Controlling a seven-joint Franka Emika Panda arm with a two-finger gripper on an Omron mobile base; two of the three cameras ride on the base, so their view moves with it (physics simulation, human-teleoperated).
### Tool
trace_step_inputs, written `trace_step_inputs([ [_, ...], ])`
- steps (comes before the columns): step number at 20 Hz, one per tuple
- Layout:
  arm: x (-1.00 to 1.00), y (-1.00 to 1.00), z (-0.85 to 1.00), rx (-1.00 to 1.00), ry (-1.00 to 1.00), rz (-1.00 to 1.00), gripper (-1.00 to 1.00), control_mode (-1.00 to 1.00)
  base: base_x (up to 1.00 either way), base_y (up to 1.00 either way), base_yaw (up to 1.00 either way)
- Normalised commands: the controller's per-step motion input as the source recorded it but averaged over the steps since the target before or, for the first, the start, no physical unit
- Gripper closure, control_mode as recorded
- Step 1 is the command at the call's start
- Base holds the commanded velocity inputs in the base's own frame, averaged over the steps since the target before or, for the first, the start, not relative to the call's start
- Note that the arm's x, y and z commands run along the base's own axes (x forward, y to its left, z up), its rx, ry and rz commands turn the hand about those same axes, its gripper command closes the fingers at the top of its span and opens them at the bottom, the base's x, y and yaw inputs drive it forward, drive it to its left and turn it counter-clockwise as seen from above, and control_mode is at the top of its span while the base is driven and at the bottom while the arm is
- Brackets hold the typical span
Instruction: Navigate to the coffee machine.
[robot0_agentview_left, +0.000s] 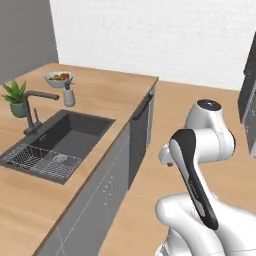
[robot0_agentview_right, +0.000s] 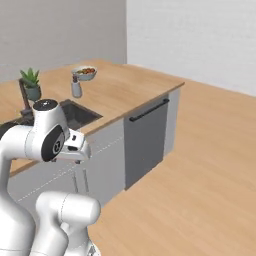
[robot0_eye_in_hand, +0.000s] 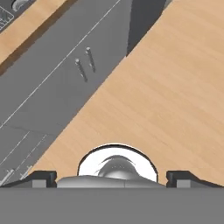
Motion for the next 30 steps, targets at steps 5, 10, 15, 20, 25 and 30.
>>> trace_step_inputs([
  [5,0.00,0.00,0.00,0.00,0.00,0.00,-1.00,1.00,0.29,0.00,-0.73],
  [10,0.00,0.00,0.00,0.00,0.00,0.00,-1.00,1.00,0.14,0.00,-0.72],
  [15,0.00,0.00,0.00,0.00,0.00,0.00,-1.00,1.00,0.07,0.00,-0.72],
  [20,0.00,0.00,0.00,0.00,0.00,0.00,-1.00,1.00,0.02,0.00,-0.73],
  [25,0.00,0.00,0.00,0.00,0.00,0.00,-1.00,1.00,0.00,-0.02,-0.71],
  [30,0.00,0.00,0.00,0.00,0.00,0.00,-1.00,1.00,0.00,-0.14,-0.69],
])
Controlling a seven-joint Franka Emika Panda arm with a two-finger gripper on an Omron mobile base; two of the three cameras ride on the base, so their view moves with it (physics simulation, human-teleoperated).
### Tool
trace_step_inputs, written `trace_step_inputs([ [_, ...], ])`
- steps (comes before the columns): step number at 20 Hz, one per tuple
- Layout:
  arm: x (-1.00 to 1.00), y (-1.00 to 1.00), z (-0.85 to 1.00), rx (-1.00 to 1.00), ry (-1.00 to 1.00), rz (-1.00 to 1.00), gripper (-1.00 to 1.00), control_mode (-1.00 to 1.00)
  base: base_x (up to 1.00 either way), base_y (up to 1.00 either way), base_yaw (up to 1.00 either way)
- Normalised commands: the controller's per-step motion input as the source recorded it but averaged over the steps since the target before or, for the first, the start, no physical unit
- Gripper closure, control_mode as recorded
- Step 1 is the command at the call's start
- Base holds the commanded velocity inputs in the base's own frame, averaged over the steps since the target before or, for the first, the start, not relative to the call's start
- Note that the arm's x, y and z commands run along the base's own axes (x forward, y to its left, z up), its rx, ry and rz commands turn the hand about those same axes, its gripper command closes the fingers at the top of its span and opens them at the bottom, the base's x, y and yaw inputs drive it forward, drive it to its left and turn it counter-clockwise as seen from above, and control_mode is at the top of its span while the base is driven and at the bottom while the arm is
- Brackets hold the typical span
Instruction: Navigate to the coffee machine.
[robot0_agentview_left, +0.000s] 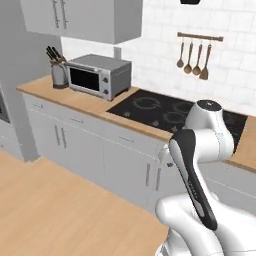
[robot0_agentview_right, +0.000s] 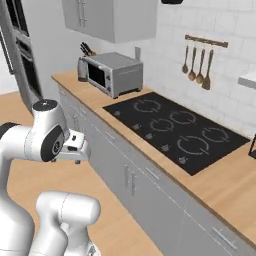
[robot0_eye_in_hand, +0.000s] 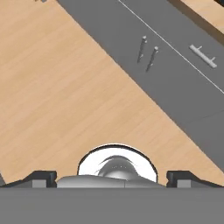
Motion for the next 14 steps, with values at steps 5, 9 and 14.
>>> trace_step_inputs([
  [5,0.00,0.00,0.00,0.00,0.00,0.00,-1.00,1.00,0.00,-0.21,-0.66],
  [9,0.00,0.00,0.00,0.00,0.00,0.00,-1.00,1.00,0.00,-0.33,-0.56],
  [14,0.00,0.00,0.00,0.00,0.00,0.00,-1.00,1.00,0.00,-0.45,-0.52],
])
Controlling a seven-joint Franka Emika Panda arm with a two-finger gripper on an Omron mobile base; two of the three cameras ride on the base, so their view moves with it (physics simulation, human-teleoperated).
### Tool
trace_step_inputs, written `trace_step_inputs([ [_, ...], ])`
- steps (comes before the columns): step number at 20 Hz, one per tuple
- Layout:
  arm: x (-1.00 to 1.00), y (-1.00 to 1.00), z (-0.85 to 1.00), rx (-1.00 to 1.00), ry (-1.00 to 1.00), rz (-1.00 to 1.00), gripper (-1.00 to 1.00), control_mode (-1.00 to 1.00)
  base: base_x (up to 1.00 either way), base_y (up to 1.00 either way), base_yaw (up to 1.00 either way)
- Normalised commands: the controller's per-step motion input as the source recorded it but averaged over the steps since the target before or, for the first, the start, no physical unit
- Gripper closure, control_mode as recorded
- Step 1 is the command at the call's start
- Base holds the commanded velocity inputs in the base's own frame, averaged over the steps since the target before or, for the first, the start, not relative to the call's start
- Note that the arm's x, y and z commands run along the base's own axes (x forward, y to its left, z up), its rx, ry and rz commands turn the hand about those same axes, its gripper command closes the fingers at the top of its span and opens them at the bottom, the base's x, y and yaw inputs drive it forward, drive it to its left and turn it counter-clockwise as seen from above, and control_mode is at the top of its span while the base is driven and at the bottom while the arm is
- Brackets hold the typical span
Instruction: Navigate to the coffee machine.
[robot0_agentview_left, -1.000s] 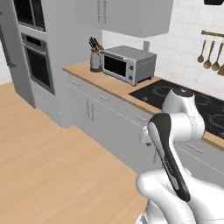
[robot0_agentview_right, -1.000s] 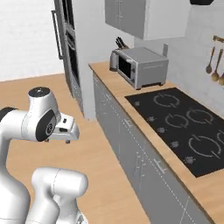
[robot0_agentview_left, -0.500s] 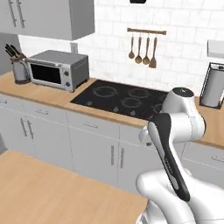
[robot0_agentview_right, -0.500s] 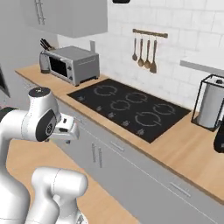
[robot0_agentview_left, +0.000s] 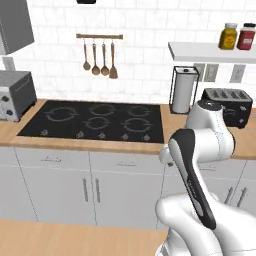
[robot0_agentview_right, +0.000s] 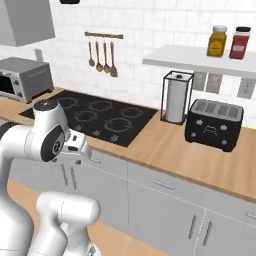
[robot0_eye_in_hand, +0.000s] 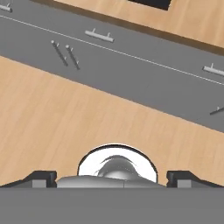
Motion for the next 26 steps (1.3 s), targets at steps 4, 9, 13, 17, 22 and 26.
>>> trace_step_inputs([
  [4,0.00,0.00,0.00,0.00,0.00,0.00,-1.00,1.00,0.00,-0.48,-0.51],
  [9,0.00,0.00,0.00,0.00,0.00,0.00,-1.00,1.00,0.00,-0.49,-0.52],
  [13,0.00,0.00,0.00,0.00,0.00,0.00,-1.00,1.00,0.08,-0.44,-0.43],
  [17,0.00,0.00,0.00,0.00,0.00,0.00,-1.00,1.00,0.40,-0.80,-0.07],
  [22,0.00,0.00,0.00,0.00,0.00,0.00,-1.00,1.00,0.22,-1.00,0.00],
  [26,0.00,0.00,0.00,0.00,0.00,0.00,-1.00,1.00,0.11,-1.00,0.00],
])
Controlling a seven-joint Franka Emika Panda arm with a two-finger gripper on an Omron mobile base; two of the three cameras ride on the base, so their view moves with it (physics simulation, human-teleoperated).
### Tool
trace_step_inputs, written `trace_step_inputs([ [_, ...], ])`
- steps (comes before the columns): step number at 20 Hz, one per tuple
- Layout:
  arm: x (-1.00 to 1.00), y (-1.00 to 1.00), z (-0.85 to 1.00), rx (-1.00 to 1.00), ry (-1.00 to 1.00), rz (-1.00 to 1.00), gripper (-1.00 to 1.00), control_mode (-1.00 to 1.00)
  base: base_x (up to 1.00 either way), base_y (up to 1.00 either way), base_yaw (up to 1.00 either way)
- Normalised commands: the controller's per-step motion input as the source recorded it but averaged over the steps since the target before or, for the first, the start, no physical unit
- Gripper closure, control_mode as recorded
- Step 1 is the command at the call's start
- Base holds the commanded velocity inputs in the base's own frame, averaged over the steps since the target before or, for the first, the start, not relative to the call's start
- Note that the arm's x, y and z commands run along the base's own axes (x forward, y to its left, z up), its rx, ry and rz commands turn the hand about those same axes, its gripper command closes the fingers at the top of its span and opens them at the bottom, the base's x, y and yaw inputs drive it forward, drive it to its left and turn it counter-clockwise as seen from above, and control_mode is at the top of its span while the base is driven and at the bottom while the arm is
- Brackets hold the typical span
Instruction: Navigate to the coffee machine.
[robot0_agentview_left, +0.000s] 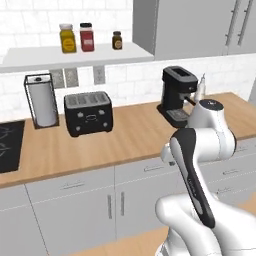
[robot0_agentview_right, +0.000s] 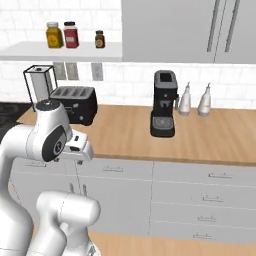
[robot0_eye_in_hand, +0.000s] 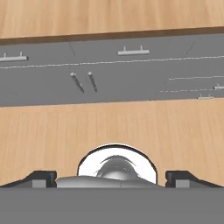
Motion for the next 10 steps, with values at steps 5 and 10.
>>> trace_step_inputs([
  [5,0.00,0.00,0.00,0.00,0.00,0.00,-1.00,1.00,0.24,-0.94,0.00],
  [10,0.00,0.00,0.00,0.00,0.00,0.00,-1.00,1.00,0.37,-0.68,0.00],
])
